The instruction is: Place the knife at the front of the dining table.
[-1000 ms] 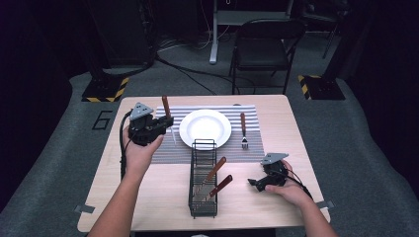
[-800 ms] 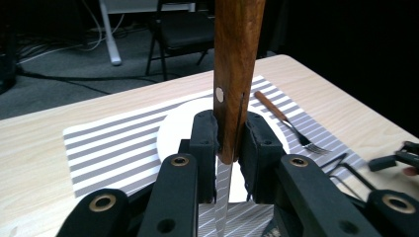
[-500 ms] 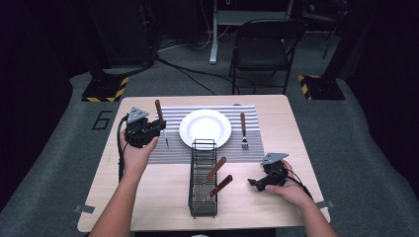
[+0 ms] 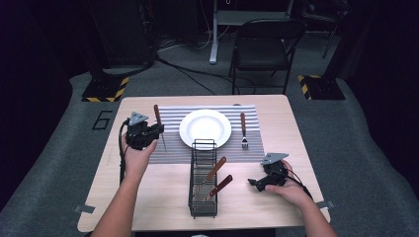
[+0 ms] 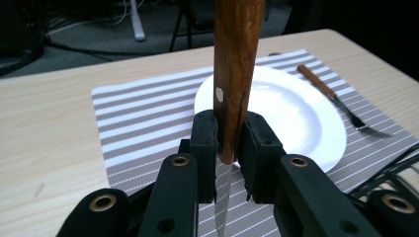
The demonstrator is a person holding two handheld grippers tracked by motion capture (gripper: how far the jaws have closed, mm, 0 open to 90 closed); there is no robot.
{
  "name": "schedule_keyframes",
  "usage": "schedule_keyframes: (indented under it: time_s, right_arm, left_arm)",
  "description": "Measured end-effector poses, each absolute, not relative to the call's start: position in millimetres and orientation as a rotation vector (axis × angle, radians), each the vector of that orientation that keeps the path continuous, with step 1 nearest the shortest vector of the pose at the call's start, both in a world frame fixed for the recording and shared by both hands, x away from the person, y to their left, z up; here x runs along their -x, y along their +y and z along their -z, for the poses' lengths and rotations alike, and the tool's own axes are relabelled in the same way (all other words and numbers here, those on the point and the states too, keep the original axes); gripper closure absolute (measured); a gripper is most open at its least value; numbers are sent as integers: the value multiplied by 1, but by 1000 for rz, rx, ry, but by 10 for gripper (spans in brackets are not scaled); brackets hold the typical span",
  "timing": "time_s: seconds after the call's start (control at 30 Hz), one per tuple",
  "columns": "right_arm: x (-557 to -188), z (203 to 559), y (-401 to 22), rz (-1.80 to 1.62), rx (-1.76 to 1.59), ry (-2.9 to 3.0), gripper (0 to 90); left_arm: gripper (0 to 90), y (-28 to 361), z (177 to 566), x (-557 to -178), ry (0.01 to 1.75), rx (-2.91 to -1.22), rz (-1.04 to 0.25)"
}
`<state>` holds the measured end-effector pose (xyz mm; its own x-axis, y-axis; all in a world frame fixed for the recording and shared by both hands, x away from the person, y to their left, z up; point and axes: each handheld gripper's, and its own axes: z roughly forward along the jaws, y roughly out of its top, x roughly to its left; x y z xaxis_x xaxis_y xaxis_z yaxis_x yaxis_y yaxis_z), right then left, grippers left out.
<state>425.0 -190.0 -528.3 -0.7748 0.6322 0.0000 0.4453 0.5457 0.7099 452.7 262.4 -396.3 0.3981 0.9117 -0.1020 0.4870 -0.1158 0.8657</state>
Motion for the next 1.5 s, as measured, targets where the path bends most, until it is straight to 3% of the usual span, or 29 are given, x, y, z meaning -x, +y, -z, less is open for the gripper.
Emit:
schedule_keyframes:
  time_s: [1.5]
  right_arm:
    - [-425,528,-191,-1049,-890,2532,0]
  left_arm:
    - [781,259,443,-501,1403,-1742,-544]
